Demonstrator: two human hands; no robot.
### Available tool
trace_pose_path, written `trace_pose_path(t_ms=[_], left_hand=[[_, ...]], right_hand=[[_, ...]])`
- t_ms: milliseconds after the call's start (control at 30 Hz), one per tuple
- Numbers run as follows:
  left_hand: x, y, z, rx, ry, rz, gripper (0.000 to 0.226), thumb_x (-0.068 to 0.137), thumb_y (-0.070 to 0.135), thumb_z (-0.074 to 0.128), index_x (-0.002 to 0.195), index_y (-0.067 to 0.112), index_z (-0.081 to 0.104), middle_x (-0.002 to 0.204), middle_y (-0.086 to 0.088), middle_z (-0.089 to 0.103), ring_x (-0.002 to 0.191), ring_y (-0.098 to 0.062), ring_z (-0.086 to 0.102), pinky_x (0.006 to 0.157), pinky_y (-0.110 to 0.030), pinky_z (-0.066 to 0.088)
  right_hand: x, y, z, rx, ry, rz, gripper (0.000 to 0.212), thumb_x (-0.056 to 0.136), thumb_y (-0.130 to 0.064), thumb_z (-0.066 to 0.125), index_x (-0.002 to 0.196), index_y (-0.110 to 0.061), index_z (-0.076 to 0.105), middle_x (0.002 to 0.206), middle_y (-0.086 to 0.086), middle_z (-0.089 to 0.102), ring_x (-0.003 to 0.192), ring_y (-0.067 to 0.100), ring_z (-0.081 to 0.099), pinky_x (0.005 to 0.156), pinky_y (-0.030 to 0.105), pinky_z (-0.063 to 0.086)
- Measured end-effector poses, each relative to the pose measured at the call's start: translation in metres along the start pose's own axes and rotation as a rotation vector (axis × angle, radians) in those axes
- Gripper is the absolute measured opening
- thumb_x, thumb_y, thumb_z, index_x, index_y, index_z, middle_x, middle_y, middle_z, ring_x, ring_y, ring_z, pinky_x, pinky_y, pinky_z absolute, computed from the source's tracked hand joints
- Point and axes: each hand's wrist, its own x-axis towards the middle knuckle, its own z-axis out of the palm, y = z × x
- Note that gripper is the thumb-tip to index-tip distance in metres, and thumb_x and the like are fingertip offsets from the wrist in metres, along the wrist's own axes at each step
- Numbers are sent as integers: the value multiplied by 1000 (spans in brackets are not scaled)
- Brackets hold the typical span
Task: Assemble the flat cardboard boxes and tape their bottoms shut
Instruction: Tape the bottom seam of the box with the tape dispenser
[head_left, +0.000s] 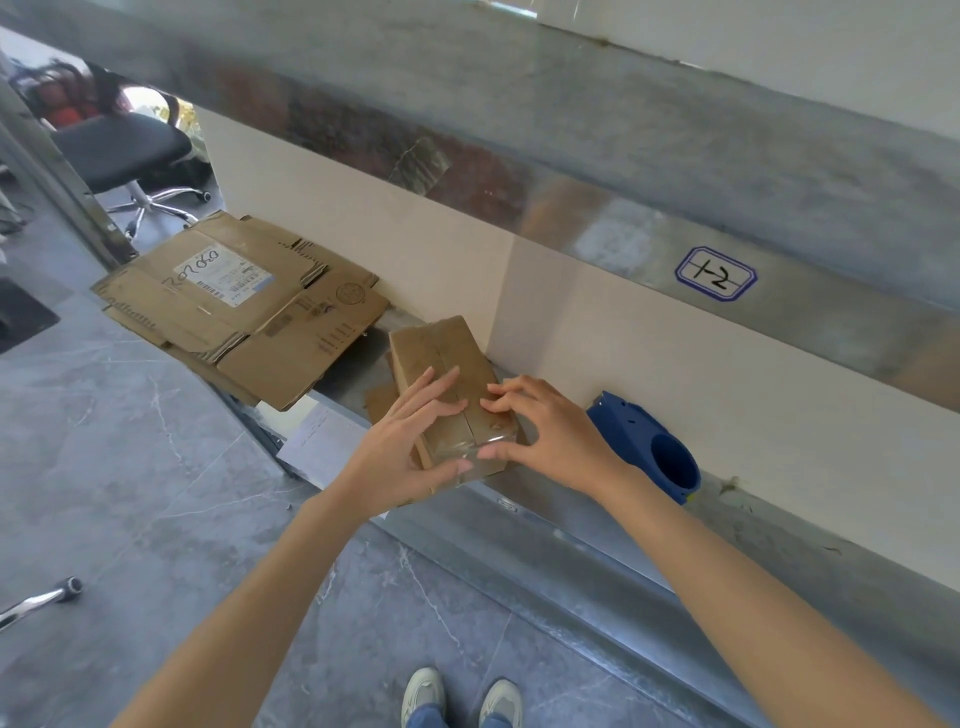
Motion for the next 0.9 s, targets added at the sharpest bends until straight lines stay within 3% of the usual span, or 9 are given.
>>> trace_pose_path(t_ms=[100, 267, 333, 467, 600, 800, 900], left_hand=[[-2, 1, 0, -73, 33, -42, 42, 93, 47, 60, 132, 34, 57, 160, 23, 22, 150, -4, 11, 114, -31, 26], [-3, 1, 4, -72, 51, -77, 41, 97, 44, 52, 135, 28, 58, 155, 16, 34, 152, -8, 9, 117, -38, 25], [-2, 3, 7, -82, 81, -99, 36, 98, 33, 55, 133, 25, 61, 152, 13, 37, 151, -8, 10, 116, -39, 28], [-6, 8, 8, -88, 93, -139, 36, 100, 15, 54, 133, 25, 60, 149, 14, 39, 151, -6, 9, 118, -39, 26], [-7, 10, 5, -12, 81, -130, 38, 102, 26, 45, 139, 27, 54, 151, 15, 38, 151, -2, 7, 118, -30, 21], [-9, 9, 3, -41, 91, -147, 45, 97, 46, 47, 137, 25, 55, 151, 16, 42, 150, -1, 12, 114, -30, 30], [-7, 11, 2, -33, 94, -171, 47, 95, 50, 46, 136, 27, 56, 150, 17, 43, 149, 1, 13, 114, -34, 34]], right_hand=[[0, -2, 6, 25, 34, 9, 43, 85, -53, 69, 115, -23, 66, 123, -15, 52, 122, -4, 44, 85, 7, 33], [4, -4, 17, 157, 110, 63, 20, 90, -27, 71, 105, -13, 68, 111, -7, 53, 123, 6, 52, 96, 29, 47], [4, -4, 19, 163, 124, 62, 15, 93, -24, 68, 104, -14, 68, 110, -8, 53, 122, 6, 52, 96, 28, 46], [0, -1, 14, 153, 110, 38, 17, 96, -28, 63, 109, -18, 69, 112, -13, 54, 122, -3, 49, 93, 10, 37], [-1, 0, 16, 173, 100, 50, 19, 97, -24, 61, 113, -17, 69, 113, -12, 54, 124, 1, 50, 97, 11, 36], [-1, 2, 17, 210, 131, 77, 20, 100, -26, 55, 113, -20, 70, 116, -15, 56, 121, -1, 51, 97, 12, 38], [1, 0, 15, 156, 118, 66, 18, 100, -23, 55, 112, -19, 69, 117, -11, 57, 122, 4, 53, 95, 21, 44]])
